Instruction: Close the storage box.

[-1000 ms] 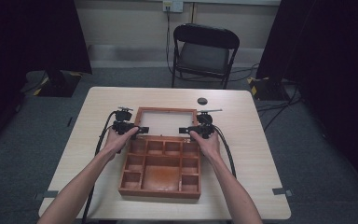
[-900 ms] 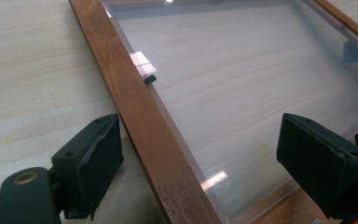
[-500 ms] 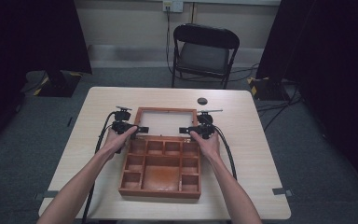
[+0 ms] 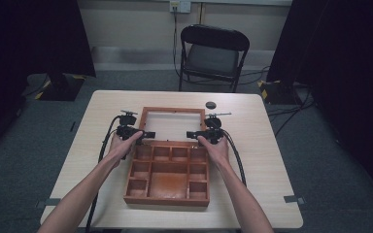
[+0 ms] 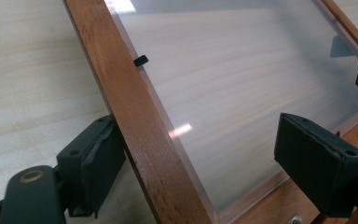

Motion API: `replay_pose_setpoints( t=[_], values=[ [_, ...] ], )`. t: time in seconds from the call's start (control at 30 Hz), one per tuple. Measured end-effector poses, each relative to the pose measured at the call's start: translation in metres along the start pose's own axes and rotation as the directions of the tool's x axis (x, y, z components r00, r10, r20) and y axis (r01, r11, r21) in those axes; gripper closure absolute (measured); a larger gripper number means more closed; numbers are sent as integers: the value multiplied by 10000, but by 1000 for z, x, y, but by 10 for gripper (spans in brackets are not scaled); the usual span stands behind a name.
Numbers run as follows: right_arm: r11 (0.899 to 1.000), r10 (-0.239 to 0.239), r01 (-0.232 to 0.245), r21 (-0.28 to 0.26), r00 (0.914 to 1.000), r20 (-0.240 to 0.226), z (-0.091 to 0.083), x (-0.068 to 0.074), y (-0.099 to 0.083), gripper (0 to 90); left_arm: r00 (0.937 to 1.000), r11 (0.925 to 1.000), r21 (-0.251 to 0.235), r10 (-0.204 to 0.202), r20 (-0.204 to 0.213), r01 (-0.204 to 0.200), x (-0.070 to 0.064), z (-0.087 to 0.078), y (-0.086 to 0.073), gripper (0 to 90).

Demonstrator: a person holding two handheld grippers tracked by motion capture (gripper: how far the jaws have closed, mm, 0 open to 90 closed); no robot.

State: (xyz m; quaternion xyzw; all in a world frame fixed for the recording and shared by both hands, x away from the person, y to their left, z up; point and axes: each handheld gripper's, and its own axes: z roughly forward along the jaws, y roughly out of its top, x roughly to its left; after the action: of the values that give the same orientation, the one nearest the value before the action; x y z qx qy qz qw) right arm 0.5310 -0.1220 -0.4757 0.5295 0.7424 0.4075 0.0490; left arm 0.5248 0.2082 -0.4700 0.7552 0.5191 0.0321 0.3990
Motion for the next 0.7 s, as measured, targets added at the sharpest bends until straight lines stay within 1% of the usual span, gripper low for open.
replay_pose_setpoints(
  t=[0.03,0.1,0.17,0.3,0.33,0.4,0.43,0.5,0.57,0.7],
  values=[
    [9999,-111,111,-3,9999,24,0,0,1,93,10000,10000,-36,67,-59,-67,-1,0,0,159],
    [9999,-128,128,-15,9999,65,-2,2,2,103,9999,9998,-156,113,-92,-115,-1,-2,1,174],
    [9997,-211,212,-129,9997,93,-3,2,2,113,9999,9996,-274,90,-139,-94,-1,-4,1,198],
    [9992,-136,141,-365,9998,130,-7,3,5,155,9998,9989,-441,170,-140,-176,-1,-7,2,226],
    [9989,-151,157,-440,9998,139,-8,4,6,157,9998,9989,-441,170,-140,-176,-1,-7,2,233],
    [9983,-268,278,-507,9994,199,-9,5,7,159,9998,9980,-612,156,-140,-164,-1,-10,3,256],
    [9985,-198,209,-514,9995,228,-10,6,7,164,9996,9976,-665,178,-213,-192,-1,-11,3,270],
    [9980,-152,160,-618,9998,127,-13,6,8,176,9995,9976,-655,215,-219,-229,-1,-13,3,300],
    [9970,-48,50,-767,10000,22,-16,5,9,198,9994,9965,-793,259,-220,-276,-1,-16,4,320],
    [9958,-230,236,-885,9997,83,-21,8,11,212,9992,9948,-958,339,-230,-359,-2,-21,5,359]
  ],
)
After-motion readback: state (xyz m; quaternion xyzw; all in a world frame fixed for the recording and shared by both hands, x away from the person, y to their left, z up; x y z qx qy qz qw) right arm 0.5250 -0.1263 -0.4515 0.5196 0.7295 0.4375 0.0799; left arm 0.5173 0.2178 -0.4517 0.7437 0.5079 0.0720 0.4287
